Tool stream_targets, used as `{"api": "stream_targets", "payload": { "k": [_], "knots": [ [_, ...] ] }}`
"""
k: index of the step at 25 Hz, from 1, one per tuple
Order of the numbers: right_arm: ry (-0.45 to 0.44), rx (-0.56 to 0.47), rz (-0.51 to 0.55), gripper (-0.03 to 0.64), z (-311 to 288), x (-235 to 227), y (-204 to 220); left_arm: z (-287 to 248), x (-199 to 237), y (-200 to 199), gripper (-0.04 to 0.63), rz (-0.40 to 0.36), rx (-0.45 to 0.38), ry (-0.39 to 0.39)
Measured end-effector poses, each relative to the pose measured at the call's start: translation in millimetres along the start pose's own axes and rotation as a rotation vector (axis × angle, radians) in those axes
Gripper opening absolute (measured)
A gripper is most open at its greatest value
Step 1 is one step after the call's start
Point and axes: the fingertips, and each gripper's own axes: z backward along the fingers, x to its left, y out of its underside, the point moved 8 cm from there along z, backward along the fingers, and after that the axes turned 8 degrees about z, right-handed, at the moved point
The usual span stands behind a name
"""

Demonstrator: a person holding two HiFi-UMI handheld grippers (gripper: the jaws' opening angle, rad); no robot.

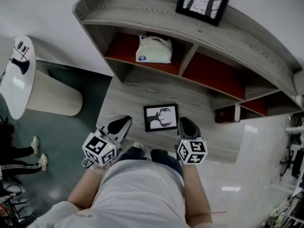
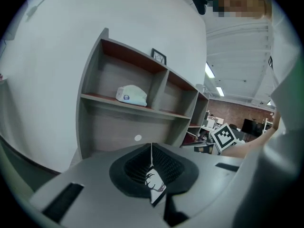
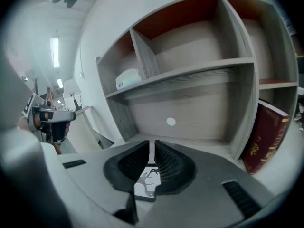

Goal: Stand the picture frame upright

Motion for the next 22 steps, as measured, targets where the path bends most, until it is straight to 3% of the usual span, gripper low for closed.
{"api": "stream_targets", "payload": {
  "k": [4, 10, 22],
  "knots": [
    [-0.035, 0.092, 0.005, 0.021, -15.9, -16.8, 26.6, -11.5, 4.7, 24.0, 0.018, 0.031, 0.033, -0.084],
    [-0.084, 0.191, -0.003, 0.029, -36.9, -40.0, 56.2, -41.3, 15.5, 67.6, 0.02, 0.113, 0.108, -0.146],
    [-0.163, 0.366, -0.024, 0.164, -79.7, -61.7, 106.4, -106.1, 38.4, 143.8, 0.021, 0.209, 0.205, -0.276]
  ]
}}
